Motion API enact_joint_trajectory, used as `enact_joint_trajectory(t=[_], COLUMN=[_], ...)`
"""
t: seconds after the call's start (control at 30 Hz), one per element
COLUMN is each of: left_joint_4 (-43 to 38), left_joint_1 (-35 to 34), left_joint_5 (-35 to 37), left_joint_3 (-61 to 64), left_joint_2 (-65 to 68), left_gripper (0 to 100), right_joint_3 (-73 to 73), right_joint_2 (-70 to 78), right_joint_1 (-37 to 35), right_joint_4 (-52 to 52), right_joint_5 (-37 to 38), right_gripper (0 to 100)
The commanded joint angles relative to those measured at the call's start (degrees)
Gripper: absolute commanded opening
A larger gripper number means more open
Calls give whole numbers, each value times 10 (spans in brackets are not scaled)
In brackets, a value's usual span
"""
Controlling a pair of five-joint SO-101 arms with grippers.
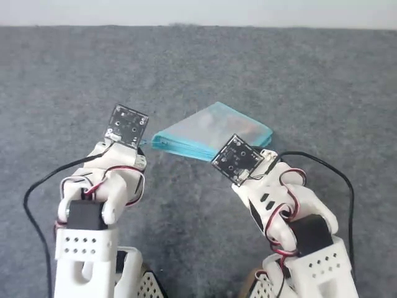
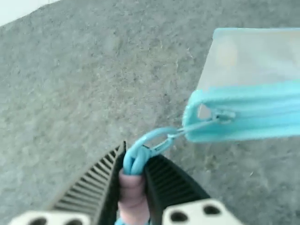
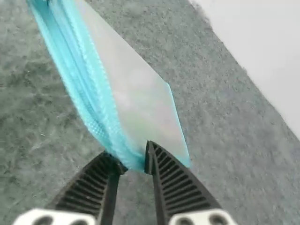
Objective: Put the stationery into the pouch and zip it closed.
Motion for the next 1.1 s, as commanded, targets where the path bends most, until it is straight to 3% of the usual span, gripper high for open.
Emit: enact_joint_trajectory(t=[0.0, 0.33, 0.63, 0.87, 1.07], left_joint_4=[-17, -17, -31, -187, -389], left_joint_1=[-49, -54, 112, 131, 183], left_joint_5=[-4, -4, -43, 38, 120], left_joint_3=[-17, -15, 46, 131, 213], left_joint_2=[-3, -2, -3, -2, -1], left_gripper=[11, 11, 12, 13, 13], right_joint_3=[-4, -4, 39, 97, 119], right_joint_2=[-17, -12, -11, -11, -15], right_joint_1=[58, 75, 62, 65, 65], right_joint_4=[-2, -3, -6, -6, -7], right_joint_5=[8, 11, -37, -40, -76], right_gripper=[6, 6, 8, 9, 9])
